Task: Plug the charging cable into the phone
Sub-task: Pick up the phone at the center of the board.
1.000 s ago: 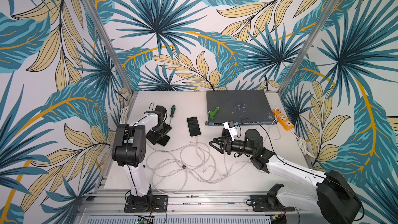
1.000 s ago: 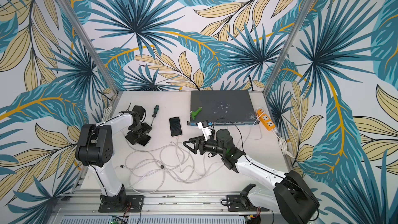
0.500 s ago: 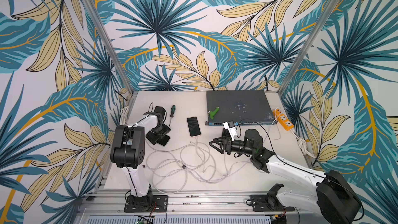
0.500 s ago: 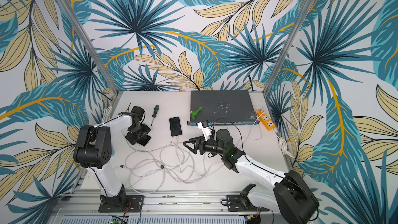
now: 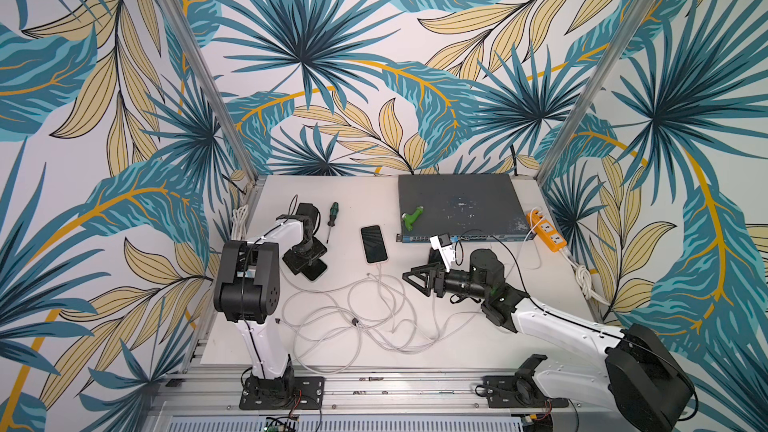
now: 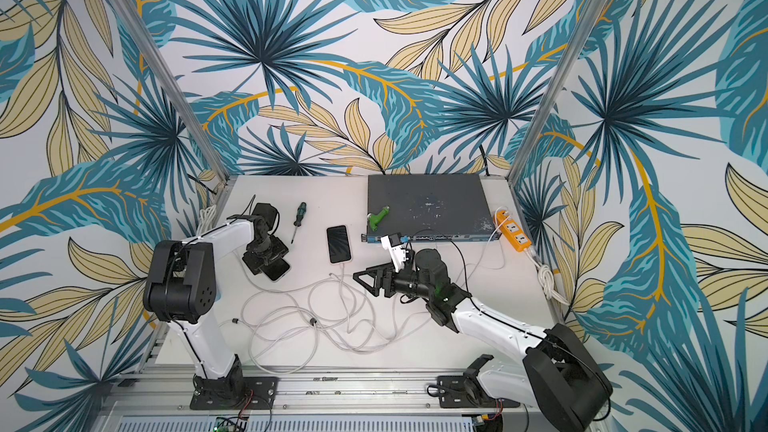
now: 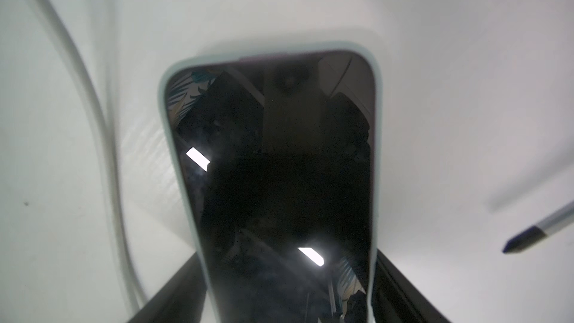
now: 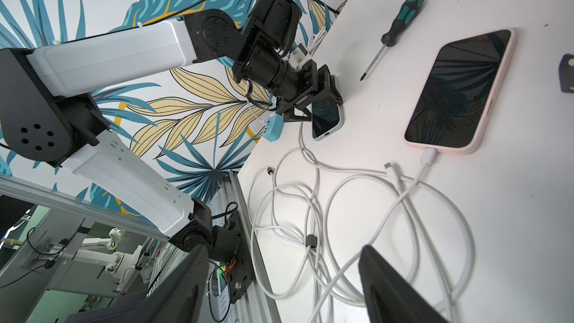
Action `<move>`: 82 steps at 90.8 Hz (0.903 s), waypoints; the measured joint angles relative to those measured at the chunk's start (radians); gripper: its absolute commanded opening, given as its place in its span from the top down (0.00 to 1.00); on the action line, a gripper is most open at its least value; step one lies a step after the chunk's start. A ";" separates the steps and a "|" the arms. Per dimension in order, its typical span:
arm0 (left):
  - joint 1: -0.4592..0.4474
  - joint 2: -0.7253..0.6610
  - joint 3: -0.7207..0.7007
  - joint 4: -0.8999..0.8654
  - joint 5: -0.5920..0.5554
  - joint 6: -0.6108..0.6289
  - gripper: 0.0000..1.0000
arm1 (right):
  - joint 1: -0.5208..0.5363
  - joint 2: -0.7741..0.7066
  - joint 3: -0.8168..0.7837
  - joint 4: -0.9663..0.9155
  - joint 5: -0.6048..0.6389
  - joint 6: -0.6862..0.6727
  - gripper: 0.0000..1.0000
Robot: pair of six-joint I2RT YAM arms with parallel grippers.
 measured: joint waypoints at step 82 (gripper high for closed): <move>-0.317 -0.547 -0.001 0.013 0.269 0.222 0.49 | -0.002 0.431 0.566 -0.349 0.034 -0.106 0.26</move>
